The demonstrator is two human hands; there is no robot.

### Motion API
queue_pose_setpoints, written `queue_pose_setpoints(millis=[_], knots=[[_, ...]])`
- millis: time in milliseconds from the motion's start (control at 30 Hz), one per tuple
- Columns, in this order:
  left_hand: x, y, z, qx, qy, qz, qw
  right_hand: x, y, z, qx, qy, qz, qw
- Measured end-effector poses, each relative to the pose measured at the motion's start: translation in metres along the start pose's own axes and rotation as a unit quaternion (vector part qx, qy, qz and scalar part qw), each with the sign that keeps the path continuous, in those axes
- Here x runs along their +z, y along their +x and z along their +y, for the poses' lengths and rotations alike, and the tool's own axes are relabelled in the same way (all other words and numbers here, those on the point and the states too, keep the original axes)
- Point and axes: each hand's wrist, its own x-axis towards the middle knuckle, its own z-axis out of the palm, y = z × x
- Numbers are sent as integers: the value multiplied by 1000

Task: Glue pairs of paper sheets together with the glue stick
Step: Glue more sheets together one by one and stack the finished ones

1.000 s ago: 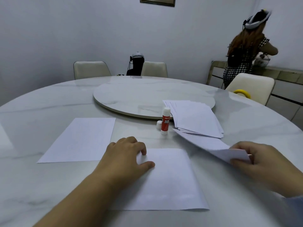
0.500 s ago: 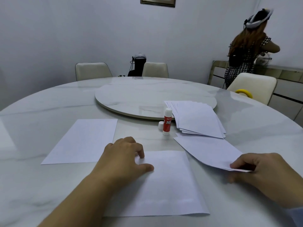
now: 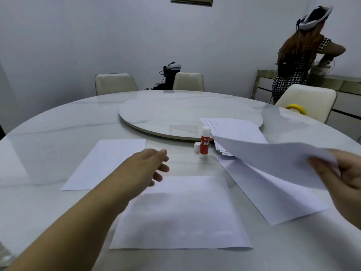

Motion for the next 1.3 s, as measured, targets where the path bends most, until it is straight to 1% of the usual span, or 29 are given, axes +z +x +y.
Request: queue_pose_setpoints(millis=[33,67,100,133,167,200,233,267,300,333,367,400,433,467,500,533,567,600,667,700,733,800,867,933,967,1033,1067,1167,1300], knots=[[-1,-1,4,-58,-85,-47,994,3,3,-6,-17,10,27,999],[-3,-2,9,-116,-170,-104,973,5,7,-17,-37,12,44,998],[-5,-4,12,-169,-246,-159,941,9,10,-31,-76,16,43,996],[-9,-7,16,-200,-312,-197,907,11,13,-47,-117,24,17,993],[-14,-10,19,-208,-353,-215,886,16,14,-59,-161,38,-27,986],[-19,-11,20,-198,-362,-219,884,18,14,-72,-208,49,-63,975],[-23,-13,21,-174,-343,-209,899,19,15,-83,-244,58,-76,965],[-26,-15,20,-145,-310,-176,923,21,15,-92,-248,58,-69,965],[-28,-16,19,-116,-271,-131,947,24,14,-94,-221,65,-65,971],[-29,-19,17,-88,-235,-88,964,30,12,-94,-170,91,-69,979],[-31,-21,15,-57,-203,-55,976,35,8,-93,-83,155,-88,981],[-31,-25,12,-22,-171,-34,984,42,5,-94,28,267,-122,956],[-32,-27,8,8,-136,-18,990,47,1,-95,133,396,-164,894],[-32,-29,3,30,-104,-4,994,50,-2,-97,222,490,-210,816],[-33,-29,-4,45,-72,11,996,53,-5,-97,277,549,-248,749],[-33,-29,-12,53,-39,26,998,57,-9,-95,308,573,-259,714],[-34,-28,-19,55,-10,39,998,62,-10,-95,325,574,-246,710],[-34,-28,-24,48,4,48,998,66,-11,-94,333,559,-227,725],[-37,-29,-30,18,-25,44,999,74,-11,-97,340,486,-199,780],[-40,-30,-30,3,-50,28,998,77,-12,-98,331,441,-192,812],[-42,-32,-30,-6,-67,8,998,80,-11,-97,325,405,-183,835],[-45,-33,-32,-1,-32,-7,999,84,-10,-94,327,389,-166,845],[-45,-33,-35,16,10,20,1000,84,-10,-95,332,397,-182,836],[-45,-34,-39,22,19,41,999,83,-12,-98,328,394,-206,833],[-44,-35,-41,24,22,40,999,82,-13,-99,324,376,-208,843],[-42,-36,-44,26,33,28,999,83,-16,-95,304,307,-192,881],[-42,-36,-46,27,47,26,998,83,-17,-94,299,280,-187,893],[-41,-33,-51,41,110,36,992,85,-17,-93,289,236,-188,908],[-40,-32,-54,74,157,38,984,91,-17,-87,269,204,-199,920]])
